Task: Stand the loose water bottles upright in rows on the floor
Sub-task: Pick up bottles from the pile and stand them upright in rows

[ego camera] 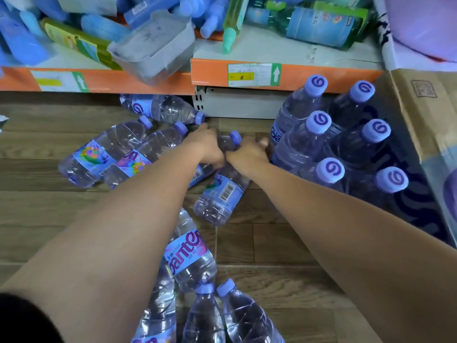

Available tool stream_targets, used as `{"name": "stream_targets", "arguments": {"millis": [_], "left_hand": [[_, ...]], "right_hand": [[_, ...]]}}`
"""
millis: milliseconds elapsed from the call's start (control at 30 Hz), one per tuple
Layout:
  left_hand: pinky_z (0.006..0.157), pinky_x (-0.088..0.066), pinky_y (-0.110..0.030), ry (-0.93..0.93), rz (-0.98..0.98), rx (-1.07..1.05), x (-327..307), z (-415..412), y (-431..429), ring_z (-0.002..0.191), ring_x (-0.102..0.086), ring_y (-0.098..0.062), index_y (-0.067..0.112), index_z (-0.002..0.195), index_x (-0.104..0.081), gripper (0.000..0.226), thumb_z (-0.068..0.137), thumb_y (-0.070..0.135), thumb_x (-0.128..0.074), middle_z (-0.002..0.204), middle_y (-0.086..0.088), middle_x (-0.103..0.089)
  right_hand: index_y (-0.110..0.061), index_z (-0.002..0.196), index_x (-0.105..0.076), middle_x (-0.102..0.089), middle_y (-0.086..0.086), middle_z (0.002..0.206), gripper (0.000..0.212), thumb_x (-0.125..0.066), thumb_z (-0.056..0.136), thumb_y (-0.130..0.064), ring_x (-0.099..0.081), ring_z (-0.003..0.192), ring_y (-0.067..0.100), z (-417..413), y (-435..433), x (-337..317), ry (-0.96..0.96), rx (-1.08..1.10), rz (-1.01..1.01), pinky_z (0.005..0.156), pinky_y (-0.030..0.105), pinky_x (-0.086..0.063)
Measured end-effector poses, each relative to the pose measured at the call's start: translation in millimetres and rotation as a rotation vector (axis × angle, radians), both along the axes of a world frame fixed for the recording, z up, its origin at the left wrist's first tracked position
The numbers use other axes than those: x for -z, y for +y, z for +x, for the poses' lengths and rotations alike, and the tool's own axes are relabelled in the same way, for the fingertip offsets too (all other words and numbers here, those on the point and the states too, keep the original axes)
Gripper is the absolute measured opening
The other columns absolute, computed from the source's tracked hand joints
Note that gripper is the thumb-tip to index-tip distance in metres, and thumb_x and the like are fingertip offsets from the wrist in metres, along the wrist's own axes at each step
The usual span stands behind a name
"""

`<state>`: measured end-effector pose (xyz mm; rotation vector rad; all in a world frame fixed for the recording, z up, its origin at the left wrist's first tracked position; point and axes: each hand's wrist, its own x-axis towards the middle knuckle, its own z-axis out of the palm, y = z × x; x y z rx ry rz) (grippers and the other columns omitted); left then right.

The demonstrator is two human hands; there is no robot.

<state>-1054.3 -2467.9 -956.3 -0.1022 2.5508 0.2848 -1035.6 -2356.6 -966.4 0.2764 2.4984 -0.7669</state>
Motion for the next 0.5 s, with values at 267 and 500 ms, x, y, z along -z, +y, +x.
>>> {"name": "stream_targets", "arguments": {"millis": [267, 500], "left_hand": [[0.094, -0.046, -0.038, 0.167, 0.127, 0.077, -12.2, -4.0, -10.2, 0.117, -0.05, -0.033, 0.032, 0.135, -0.033, 0.077, 0.067, 0.029, -0.069, 0.128, -0.011, -0.046], [0.083, -0.047, -0.036, 0.447, 0.147, 0.001, -54.3, 0.5, -18.4, 0.102, -0.058, -0.032, 0.019, 0.099, -0.063, 0.029, 0.076, 0.036, -0.067, 0.108, -0.01, -0.065]], "right_hand": [[-0.01, 0.137, -0.036, -0.013, 0.02, 0.149, 0.049, -0.051, 0.093, -0.027, -0.043, 0.126, 0.035, 11.2, -7.2, -18.3, 0.135, 0.039, 0.052, 0.099, 0.036, -0.041], [-0.003, 0.127, -0.039, -0.027, 0.022, 0.139, 0.039, -0.045, 0.094, -0.022, -0.05, 0.113, 0.04, 9.9, -12.8, -48.7, 0.261, -0.168, 0.033, 0.093, 0.04, -0.042]]}}
